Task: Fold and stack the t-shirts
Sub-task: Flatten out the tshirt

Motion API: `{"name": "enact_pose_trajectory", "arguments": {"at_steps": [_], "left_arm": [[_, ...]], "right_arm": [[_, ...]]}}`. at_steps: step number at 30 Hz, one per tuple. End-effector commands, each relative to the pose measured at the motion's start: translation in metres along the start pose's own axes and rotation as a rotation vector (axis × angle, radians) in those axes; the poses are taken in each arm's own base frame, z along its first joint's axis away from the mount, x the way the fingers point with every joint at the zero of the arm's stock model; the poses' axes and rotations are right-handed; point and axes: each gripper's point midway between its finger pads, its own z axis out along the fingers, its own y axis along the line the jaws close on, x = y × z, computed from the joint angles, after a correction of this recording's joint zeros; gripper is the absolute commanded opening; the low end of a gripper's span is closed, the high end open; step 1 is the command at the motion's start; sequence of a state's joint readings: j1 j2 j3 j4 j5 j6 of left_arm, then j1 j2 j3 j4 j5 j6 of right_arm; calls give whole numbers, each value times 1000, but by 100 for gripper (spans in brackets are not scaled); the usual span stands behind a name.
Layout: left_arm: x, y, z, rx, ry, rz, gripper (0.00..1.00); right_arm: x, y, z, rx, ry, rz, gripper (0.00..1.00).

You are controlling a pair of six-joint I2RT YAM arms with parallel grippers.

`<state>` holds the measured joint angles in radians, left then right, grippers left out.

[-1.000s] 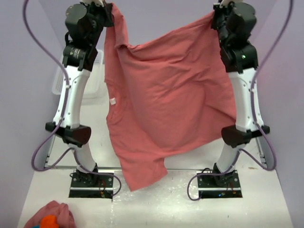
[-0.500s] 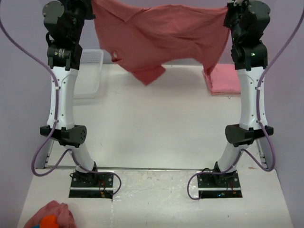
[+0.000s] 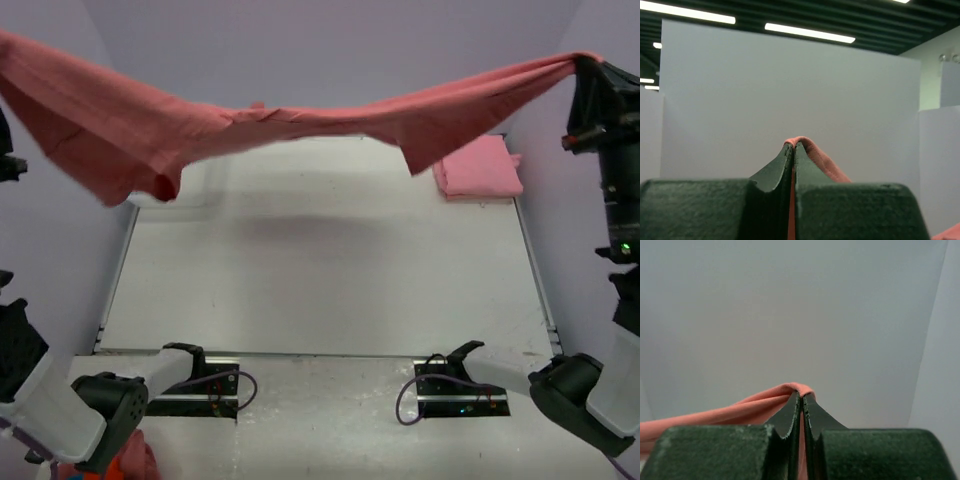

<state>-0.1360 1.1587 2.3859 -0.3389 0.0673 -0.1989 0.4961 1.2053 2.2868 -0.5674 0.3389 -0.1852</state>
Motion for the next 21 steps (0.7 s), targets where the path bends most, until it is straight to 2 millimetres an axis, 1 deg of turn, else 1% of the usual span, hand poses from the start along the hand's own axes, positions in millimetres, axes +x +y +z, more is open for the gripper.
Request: {"name": "enact_pose_trajectory", "arguments": {"at_steps": [1,2,4,5,6,7,8,9,10,11,12,13,14,15,16,17,19,20,21], "left_arm": [[53,-4,7,31,152,-65,0],[53,-5,7,36,153,-68,0],[63,-4,14,38,170,-75,0],[78,-1,21,35,193,-81,0],[85,1,26,31,197,-81,0],[94,2,31,29,209,-82,0],[120,7,42,23,247,-86,0],[131,10,49,16,252,-84,0],[163,16,60,9,295,-85,0],[178,20,66,2,313,-85,0],[188,24,73,-6,313,-78,0],[202,27,79,-7,325,-73,0],[243,35,89,-25,380,-72,0],[249,36,95,-18,374,-65,0],[264,40,100,-21,389,-58,0],[295,46,107,-29,412,-49,0],[323,54,112,-36,432,-33,0],[349,60,116,-46,448,-26,0],[360,65,118,-48,454,-20,0]], "right_arm": [[-1,-13,-14,51,30,-21,0],[-5,-15,-17,55,23,-15,0],[-11,-17,-16,63,4,-18,0],[-11,-17,-13,69,3,-22,0],[-5,-12,-2,70,13,-36,0],[0,-10,6,75,19,-63,0],[6,-6,15,75,29,-77,0],[23,6,36,68,57,-105,0],[27,8,46,68,55,-120,0],[36,13,58,57,66,-119,0],[44,16,68,51,79,-122,0],[61,24,90,45,99,-111,0],[71,23,103,37,109,-118,0],[81,23,114,33,117,-117,0],[102,28,134,25,137,-111,0],[108,24,145,32,129,-117,0],[127,24,162,35,141,-125,0],[143,22,176,34,148,-125,0],[149,21,181,35,146,-122,0]]}}
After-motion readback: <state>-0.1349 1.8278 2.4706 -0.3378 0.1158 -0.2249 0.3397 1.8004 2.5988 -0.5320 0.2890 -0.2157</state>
